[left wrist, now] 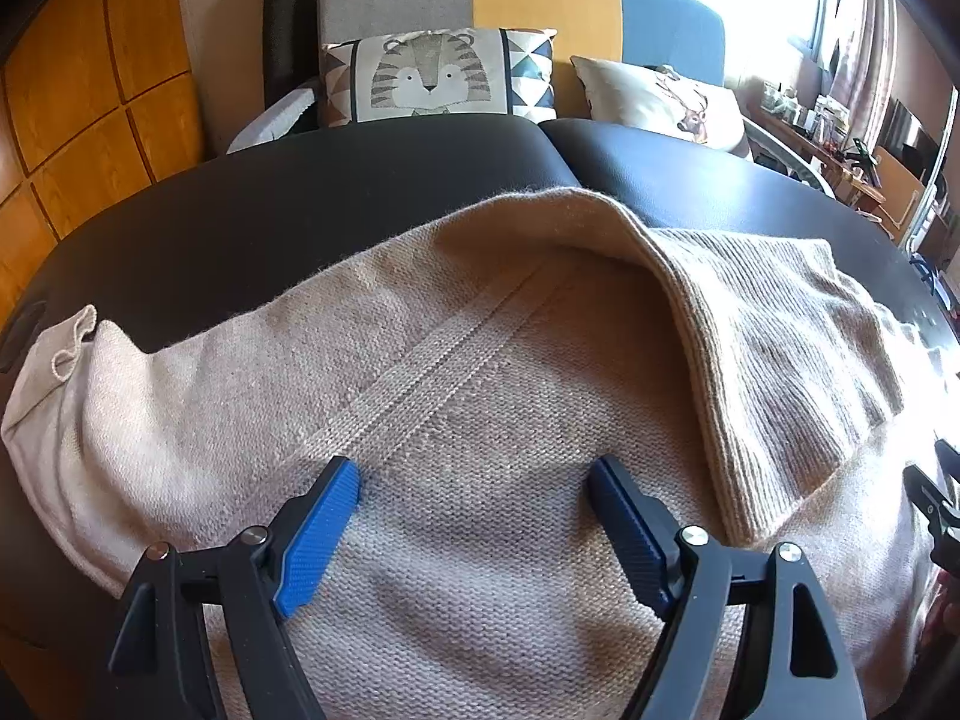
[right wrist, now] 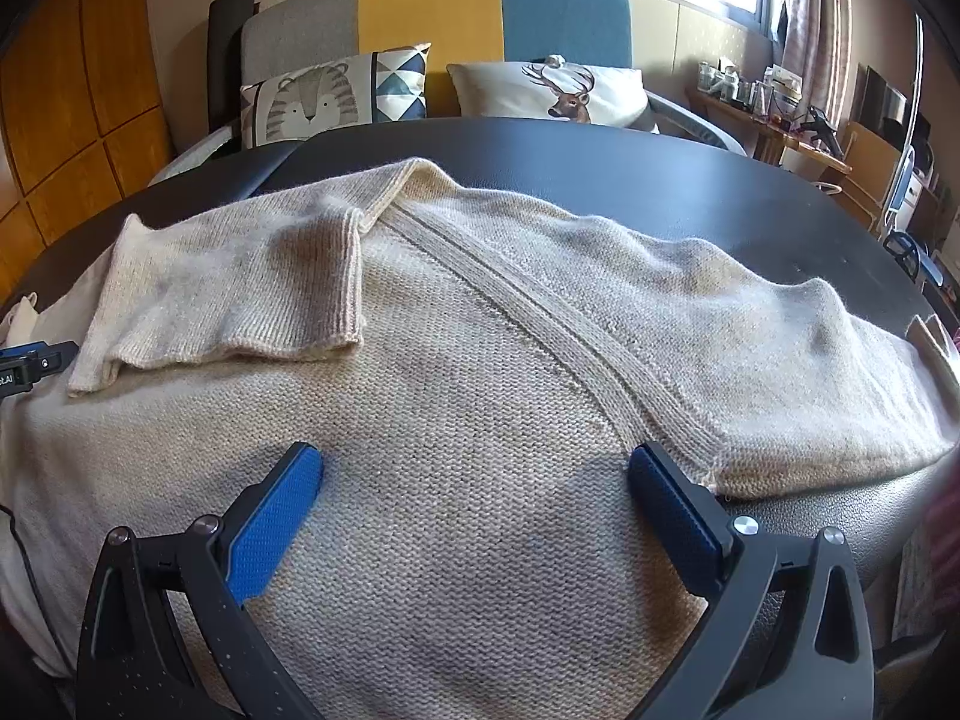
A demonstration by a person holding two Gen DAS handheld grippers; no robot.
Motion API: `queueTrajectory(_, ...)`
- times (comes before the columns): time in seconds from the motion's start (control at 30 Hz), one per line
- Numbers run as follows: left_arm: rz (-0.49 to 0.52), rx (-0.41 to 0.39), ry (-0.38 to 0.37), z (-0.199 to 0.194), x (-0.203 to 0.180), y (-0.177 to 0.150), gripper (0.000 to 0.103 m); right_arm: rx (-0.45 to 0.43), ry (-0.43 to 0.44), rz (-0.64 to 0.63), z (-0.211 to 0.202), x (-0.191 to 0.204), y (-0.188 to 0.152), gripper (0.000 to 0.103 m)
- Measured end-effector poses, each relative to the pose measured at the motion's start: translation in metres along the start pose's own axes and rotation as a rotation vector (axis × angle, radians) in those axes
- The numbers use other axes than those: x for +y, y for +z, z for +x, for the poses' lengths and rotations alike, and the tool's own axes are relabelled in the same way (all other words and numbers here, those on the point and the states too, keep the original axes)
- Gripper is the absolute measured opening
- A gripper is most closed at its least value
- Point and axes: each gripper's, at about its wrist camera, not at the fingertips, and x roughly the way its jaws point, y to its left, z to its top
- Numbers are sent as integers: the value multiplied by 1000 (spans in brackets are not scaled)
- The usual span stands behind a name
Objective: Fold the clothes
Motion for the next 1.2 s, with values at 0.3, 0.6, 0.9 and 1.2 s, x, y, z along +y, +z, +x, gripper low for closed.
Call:
queueTrajectory(0.3,13,14,-3,4,1,4,87,53,23,-17,7,0,9,103)
queueTrajectory(0.6,0,38,-1,-2,0,5,83,30,32,-24,7,-1,7,103)
queueTrajectory(0.9,192,51,-73,-23,-36,5,80,28,-36,-162,2,12,36,103)
queueTrajectory(1.2,149,57,-6,-4,-20,33,80,37,-118,-170,22,-3,76,103)
